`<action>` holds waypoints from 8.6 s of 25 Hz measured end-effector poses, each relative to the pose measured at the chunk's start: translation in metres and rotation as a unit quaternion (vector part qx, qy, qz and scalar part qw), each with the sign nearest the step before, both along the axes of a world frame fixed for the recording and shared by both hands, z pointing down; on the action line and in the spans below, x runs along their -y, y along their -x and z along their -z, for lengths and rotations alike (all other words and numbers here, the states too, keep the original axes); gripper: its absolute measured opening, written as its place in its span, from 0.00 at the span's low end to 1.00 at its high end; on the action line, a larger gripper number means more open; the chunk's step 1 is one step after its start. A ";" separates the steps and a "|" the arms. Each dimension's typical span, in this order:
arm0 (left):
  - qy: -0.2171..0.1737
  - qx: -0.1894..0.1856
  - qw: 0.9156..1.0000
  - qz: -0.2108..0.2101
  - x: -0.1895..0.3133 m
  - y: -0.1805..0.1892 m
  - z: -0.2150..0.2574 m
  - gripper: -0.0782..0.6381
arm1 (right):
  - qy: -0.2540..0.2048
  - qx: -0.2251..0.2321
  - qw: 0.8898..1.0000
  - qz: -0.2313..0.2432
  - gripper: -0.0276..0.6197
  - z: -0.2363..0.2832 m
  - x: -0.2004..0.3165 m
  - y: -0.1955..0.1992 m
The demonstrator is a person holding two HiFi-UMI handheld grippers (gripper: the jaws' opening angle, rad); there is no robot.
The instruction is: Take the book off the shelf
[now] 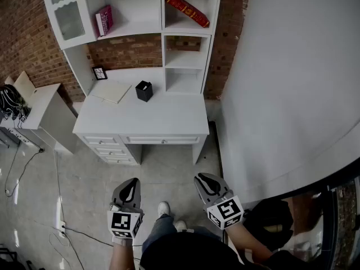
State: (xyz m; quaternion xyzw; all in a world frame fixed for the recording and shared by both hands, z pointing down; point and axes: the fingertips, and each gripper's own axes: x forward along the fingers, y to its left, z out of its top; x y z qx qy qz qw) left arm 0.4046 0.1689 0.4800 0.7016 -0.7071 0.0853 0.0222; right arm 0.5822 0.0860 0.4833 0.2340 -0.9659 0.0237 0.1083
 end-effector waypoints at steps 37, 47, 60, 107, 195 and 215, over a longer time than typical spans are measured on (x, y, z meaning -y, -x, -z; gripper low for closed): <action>-0.026 -0.042 0.966 0.255 -0.163 0.336 -0.011 0.12 | 0.011 -0.003 0.979 0.205 0.14 0.016 -0.042 0.390; -0.024 -0.041 0.954 0.295 -0.175 0.405 -0.026 0.12 | 0.023 -0.013 0.971 0.238 0.14 -0.011 -0.030 0.483; -0.005 -0.013 0.955 0.295 -0.102 0.553 -0.008 0.12 | 0.042 -0.004 0.962 0.271 0.14 -0.019 0.021 0.639; 0.006 0.004 0.998 -0.056 0.294 0.696 0.004 0.12 | -0.052 0.085 0.989 -0.106 0.18 0.097 0.347 0.701; 0.007 -0.021 0.980 -0.197 0.408 0.717 -0.002 0.12 | -0.151 0.013 0.959 -0.239 0.28 0.232 0.503 0.750; 0.029 -0.030 0.966 -0.255 0.396 0.706 -0.009 0.12 | -0.176 0.031 0.941 -0.288 0.27 0.234 0.455 0.708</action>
